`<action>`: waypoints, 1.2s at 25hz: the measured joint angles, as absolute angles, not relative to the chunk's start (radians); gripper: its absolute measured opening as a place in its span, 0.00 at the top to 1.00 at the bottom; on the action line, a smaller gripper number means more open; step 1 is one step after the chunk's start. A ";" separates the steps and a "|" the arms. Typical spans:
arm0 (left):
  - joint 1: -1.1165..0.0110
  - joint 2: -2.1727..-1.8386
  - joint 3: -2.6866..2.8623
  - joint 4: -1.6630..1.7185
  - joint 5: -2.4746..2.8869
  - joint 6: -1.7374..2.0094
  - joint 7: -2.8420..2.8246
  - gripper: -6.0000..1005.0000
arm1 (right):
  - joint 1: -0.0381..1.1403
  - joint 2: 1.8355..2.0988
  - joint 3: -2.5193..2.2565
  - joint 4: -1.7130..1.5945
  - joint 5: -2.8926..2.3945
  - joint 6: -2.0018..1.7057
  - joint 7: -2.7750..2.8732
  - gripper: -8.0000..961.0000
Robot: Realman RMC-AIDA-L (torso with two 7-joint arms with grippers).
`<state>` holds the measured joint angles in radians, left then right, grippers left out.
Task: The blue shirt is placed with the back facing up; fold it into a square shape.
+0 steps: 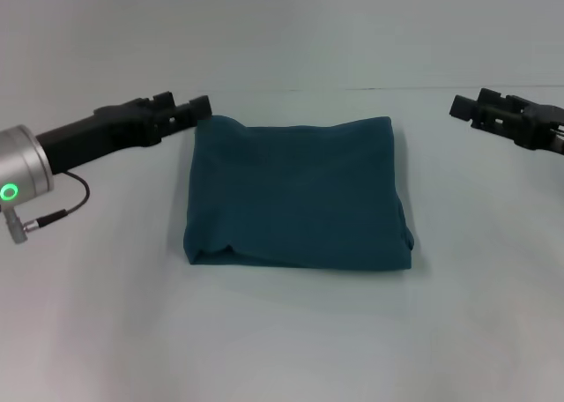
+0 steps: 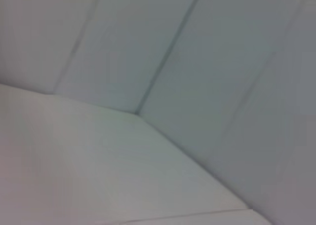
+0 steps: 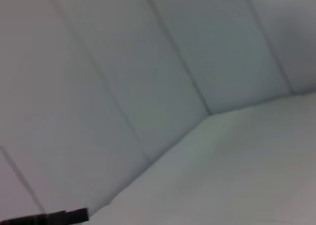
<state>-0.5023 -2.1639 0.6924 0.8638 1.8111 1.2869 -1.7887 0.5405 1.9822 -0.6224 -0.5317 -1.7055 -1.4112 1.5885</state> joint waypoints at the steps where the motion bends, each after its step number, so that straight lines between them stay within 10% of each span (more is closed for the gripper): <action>1: -0.497 -2.164 0.687 0.863 1.809 1.324 -1.776 0.41 | 0.538 1.981 -0.622 -0.533 -1.705 -1.436 1.554 0.07; 13: -0.478 -2.164 0.694 0.771 1.816 1.602 -1.477 0.10 | 0.595 1.989 -0.769 -0.627 -1.874 -1.615 1.421 0.05; 30: -0.490 -2.158 0.691 0.773 2.073 1.645 -1.501 0.10 | 0.668 2.006 -0.813 -0.623 -2.023 -1.620 1.510 0.05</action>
